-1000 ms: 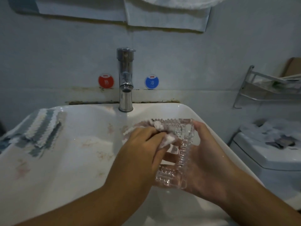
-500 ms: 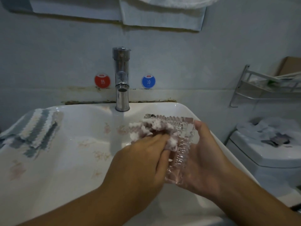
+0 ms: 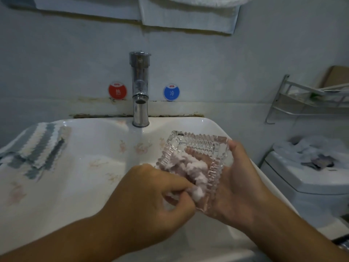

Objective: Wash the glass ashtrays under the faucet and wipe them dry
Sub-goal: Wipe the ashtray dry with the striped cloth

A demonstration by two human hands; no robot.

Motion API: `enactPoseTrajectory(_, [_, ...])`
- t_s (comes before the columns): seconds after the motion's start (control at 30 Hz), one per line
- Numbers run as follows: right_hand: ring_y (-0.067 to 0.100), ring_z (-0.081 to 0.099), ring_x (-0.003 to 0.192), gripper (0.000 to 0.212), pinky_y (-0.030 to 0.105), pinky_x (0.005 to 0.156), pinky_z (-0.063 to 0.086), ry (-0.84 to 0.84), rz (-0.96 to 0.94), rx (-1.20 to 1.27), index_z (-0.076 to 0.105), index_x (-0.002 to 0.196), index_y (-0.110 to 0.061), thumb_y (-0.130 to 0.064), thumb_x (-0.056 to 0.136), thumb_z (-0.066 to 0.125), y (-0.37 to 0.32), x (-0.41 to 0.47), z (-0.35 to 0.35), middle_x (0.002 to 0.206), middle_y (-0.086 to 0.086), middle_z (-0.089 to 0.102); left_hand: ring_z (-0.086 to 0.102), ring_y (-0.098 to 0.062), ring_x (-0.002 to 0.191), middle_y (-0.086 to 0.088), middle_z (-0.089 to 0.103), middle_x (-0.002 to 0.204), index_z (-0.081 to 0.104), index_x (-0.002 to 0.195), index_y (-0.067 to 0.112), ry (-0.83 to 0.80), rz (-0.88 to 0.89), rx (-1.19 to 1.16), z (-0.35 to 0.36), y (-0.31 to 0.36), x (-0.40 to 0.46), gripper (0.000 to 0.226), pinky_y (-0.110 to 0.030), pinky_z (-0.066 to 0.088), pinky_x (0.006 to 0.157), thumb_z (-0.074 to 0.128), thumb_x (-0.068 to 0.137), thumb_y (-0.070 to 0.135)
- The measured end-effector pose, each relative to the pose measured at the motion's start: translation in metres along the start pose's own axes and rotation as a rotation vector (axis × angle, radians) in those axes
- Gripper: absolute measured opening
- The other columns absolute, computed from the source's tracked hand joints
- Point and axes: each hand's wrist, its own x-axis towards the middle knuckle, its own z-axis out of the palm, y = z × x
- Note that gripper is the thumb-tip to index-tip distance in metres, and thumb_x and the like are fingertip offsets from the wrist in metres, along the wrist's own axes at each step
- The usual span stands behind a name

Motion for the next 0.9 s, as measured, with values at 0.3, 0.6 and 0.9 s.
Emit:
enactPoseTrajectory(0.3, [0.041, 0.062, 0.118, 0.087, 0.057, 0.105, 0.045, 0.001, 0.060, -0.149, 0.071, 0.124, -0.013, -0.079, 0.085, 0.031, 0.003, 0.004, 0.002, 0.122, 0.023, 0.069, 0.060, -0.013, 0.060, -0.004, 0.064, 0.065, 0.068, 0.079, 0.006, 0.058, -0.360, -0.650, 0.014, 0.005, 0.012, 0.044, -0.025, 0.049, 0.060, 0.056, 0.097, 0.045])
enactPoseTrajectory(0.6, [0.035, 0.070, 0.104, 0.076, 0.051, 0.094, 0.053, -0.047, 0.052, -0.073, 0.078, 0.112, -0.015, -0.070, 0.083, 0.034, 0.000, 0.001, 0.000, 0.121, 0.018, 0.071, 0.054, 0.002, 0.053, 0.015, 0.059, 0.056, 0.064, 0.062, 0.020, -0.038, -0.176, -0.525, 0.003, 0.006, 0.010, 0.030, -0.013, 0.043, 0.055, 0.062, 0.093, 0.021])
enactPoseTrajectory(0.9, [0.037, 0.075, 0.090, 0.071, 0.050, 0.083, 0.055, 0.046, -0.020, -0.124, 0.075, 0.117, -0.022, -0.073, 0.084, 0.038, 0.000, -0.002, -0.001, 0.110, 0.018, 0.075, 0.045, -0.009, 0.045, 0.013, 0.050, 0.055, 0.053, 0.064, 0.026, -0.052, -0.005, 0.365, 0.007, -0.008, -0.002, 0.022, -0.022, 0.028, 0.042, 0.044, 0.084, 0.030])
